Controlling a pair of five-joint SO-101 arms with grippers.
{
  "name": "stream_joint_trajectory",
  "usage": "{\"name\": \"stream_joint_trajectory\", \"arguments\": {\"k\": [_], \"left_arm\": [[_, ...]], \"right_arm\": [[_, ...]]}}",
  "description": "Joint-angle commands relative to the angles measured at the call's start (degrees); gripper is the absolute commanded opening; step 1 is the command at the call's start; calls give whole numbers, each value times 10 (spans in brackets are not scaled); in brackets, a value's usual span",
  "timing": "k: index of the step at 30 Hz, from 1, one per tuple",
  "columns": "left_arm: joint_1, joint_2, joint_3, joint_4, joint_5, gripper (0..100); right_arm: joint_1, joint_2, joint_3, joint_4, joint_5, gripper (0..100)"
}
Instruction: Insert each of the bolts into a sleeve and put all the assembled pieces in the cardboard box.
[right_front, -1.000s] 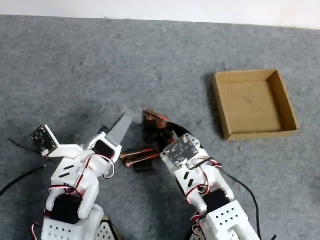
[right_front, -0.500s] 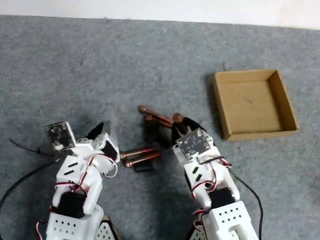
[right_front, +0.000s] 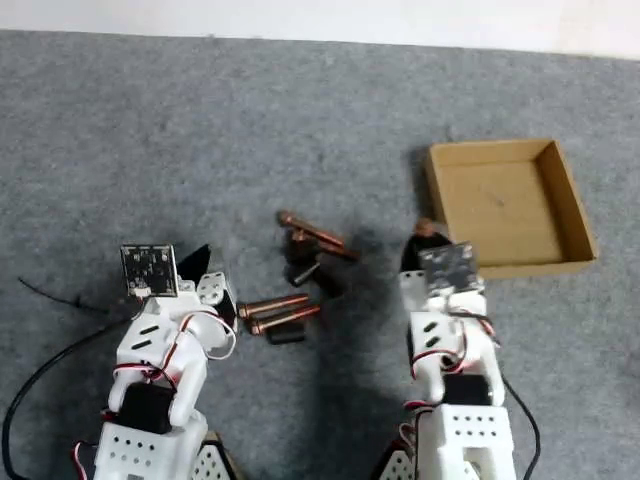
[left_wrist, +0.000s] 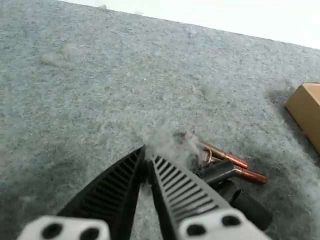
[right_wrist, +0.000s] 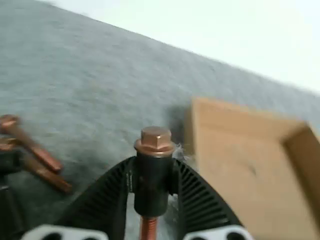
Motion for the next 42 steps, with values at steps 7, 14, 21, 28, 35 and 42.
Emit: {"name": "stream_joint_trajectory", "arguments": {"k": [7, 14, 21, 28, 35, 42], "left_arm": [[-4, -7, 12, -15, -6, 7], [-2, -5, 15, -36, -6, 7], [-1, -5, 15, -38, -6, 7], [-1, -5, 15, -38, -6, 7], [-1, -5, 15, -36, -6, 7], [-1, -5, 15, -36, -6, 7]], "right_arm": [[65, 408, -395, -18, -97, 5], [145, 624, -563, -21, -276, 5], [150, 741, -575, -22, -318, 5], [147, 785, -578, -22, -317, 35], [147, 785, -575, -22, -318, 286], [133, 691, -545, -12, -323, 285]]}}
